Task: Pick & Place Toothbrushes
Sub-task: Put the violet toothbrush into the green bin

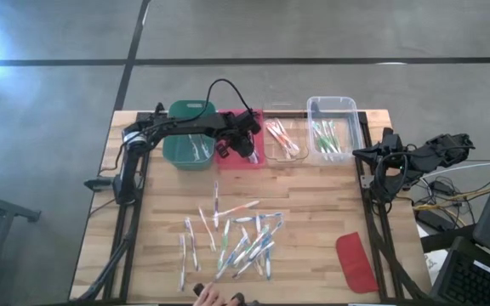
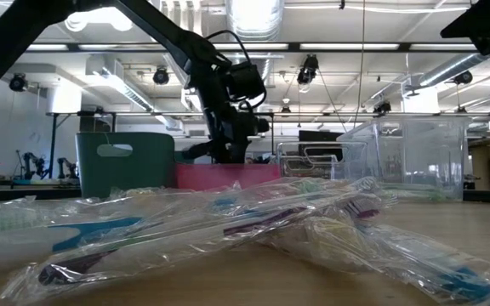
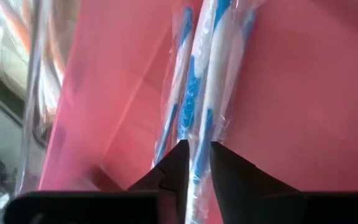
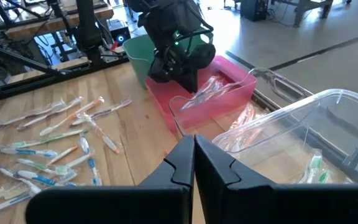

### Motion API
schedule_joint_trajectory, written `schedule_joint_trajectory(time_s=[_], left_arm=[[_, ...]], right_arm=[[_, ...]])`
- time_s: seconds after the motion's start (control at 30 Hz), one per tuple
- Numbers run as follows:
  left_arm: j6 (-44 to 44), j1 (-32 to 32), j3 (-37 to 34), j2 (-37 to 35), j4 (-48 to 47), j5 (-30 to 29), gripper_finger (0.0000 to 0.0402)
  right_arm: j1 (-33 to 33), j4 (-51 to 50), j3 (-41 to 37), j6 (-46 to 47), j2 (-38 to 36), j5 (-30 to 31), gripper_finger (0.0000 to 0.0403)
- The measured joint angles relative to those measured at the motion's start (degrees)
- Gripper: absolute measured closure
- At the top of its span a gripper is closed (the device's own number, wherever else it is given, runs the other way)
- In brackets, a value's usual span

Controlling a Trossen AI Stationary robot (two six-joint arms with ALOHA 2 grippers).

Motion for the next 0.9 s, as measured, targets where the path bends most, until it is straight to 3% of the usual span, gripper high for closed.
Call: schedule_joint_trajectory(time_s=[0.27,0.43,0.53,0.7,0.9], left_arm=[[-0.7,-1.6,0.0,-1.1,-0.4,-11.3,0.0317],[-1.9,-3.2,0.1,-3.2,-2.5,-12.1,0.0322],[-6.9,-3.5,0.1,-5.1,-4.5,-8.3,0.0326],[-17.9,-3.1,0.0,-10.4,-7.5,4.0,0.0331],[-27.0,-3.2,0.0,-19.4,-8.0,4.6,0.0332]], right_arm=[[0.0,0.0,0.0,0.0,0.0,0.0,0.0394],[0.0,0.0,0.0,0.0,0.0,0.0,0.0394],[0.0,0.0,0.0,0.0,0.0,0.0,0.0394],[0.0,0.0,0.0,0.0,0.0,0.0,0.0394],[0.0,0.0,0.0,0.0,0.0,0.0,0.0394]])
